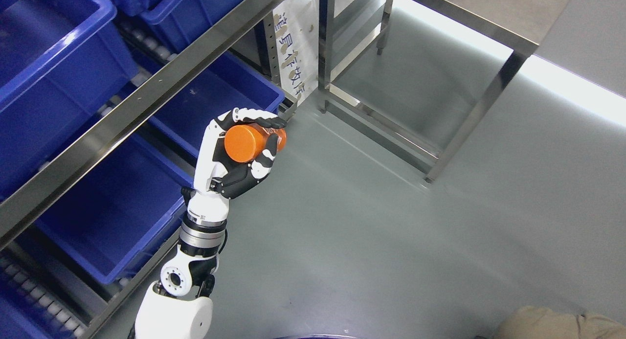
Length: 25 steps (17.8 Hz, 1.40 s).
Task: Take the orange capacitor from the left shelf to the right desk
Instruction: 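Hold the container in the left hand while turning toward the steel table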
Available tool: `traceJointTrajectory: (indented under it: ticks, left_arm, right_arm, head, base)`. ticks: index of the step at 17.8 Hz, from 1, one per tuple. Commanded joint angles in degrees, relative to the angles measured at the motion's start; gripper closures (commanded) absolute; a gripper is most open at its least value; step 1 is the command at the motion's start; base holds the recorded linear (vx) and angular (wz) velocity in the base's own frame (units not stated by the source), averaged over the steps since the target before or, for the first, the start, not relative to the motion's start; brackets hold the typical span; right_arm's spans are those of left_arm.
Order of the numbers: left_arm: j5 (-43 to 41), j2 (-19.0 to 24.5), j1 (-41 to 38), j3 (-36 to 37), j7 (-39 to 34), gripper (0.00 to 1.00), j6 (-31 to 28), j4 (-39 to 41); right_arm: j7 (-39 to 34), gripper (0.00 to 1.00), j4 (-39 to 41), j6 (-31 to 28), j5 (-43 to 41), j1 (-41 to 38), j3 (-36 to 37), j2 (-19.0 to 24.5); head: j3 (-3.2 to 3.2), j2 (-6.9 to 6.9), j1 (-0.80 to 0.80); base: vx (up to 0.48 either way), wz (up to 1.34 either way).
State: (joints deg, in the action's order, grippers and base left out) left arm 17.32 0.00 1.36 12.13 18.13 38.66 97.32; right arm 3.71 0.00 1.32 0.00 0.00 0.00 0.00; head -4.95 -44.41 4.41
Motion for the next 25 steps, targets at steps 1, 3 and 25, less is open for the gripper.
traceJointTrajectory:
  ticks: [1, 3, 25]
  left_arm:
    - [0.0, 1.0, 1.4, 0.7, 0.0, 0.96, -0.2, -0.6]
    - [0.0, 1.0, 1.5, 1.0, 0.0, 0.96, -0.4, -0.6]
    - [-1.1, 1.0, 9.6, 14.0, -0.2, 0.96, -7.2, -2.4]
  right_arm:
    - [0.0, 0.0, 1.0, 0.0, 0.4, -1.2, 0.7, -1.0]
    - [0.0, 0.0, 1.0, 0.0, 0.4, -1.2, 0.7, -1.0]
    - [0.0, 0.0, 1.0, 0.0, 0.4, -1.2, 0.7, -1.0]
  head:
    - [0.0, 0.0, 0.0]
    - [0.0, 0.0, 0.0]
    - [0.0, -0.01, 0.0]
  base:
    - [0.078, -0.46]
    - [0.103, -0.4]
    - [0.22, -0.11]
